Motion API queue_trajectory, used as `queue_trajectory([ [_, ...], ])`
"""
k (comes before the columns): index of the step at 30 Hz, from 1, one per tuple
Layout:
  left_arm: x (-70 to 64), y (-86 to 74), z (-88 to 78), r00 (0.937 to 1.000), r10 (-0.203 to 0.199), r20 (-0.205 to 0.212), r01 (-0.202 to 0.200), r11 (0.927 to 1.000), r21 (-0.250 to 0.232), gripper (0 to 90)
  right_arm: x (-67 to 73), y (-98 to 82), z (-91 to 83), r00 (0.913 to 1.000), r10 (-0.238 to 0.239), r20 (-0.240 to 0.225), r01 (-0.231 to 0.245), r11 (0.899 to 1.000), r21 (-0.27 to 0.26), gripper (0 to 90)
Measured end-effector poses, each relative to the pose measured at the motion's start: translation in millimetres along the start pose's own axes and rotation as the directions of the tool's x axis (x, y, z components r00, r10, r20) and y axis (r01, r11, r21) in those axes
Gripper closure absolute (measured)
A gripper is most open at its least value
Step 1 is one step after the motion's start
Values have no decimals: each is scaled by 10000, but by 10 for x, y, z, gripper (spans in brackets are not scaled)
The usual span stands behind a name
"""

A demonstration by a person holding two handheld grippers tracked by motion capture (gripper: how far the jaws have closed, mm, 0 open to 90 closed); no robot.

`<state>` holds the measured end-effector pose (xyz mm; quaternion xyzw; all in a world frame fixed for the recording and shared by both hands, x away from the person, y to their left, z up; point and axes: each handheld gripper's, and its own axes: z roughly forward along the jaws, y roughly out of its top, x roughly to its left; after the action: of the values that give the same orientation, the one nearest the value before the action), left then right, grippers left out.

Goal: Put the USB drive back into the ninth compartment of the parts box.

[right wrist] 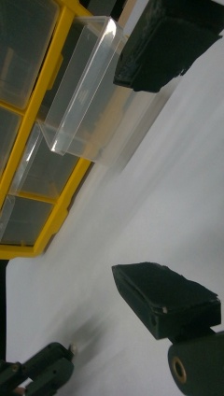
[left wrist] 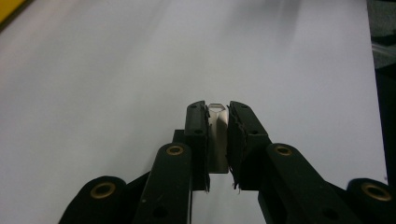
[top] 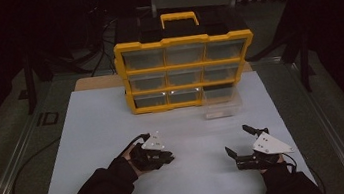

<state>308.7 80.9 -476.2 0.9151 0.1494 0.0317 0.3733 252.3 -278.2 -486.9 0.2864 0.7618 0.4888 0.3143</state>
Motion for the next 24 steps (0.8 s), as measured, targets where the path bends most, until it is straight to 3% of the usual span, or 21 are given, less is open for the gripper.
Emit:
queue_trajectory([
  [16,92,267,-43,9999,-77,-65,75,9996,-276,790,-3,1,-3,10000,19,8,-19,10000,-38,83],
  [24,153,487,-78,9997,-26,-241,18,9995,-306,790,-5,-2,-3,10000,24,1,-24,10000,-41,84],
])
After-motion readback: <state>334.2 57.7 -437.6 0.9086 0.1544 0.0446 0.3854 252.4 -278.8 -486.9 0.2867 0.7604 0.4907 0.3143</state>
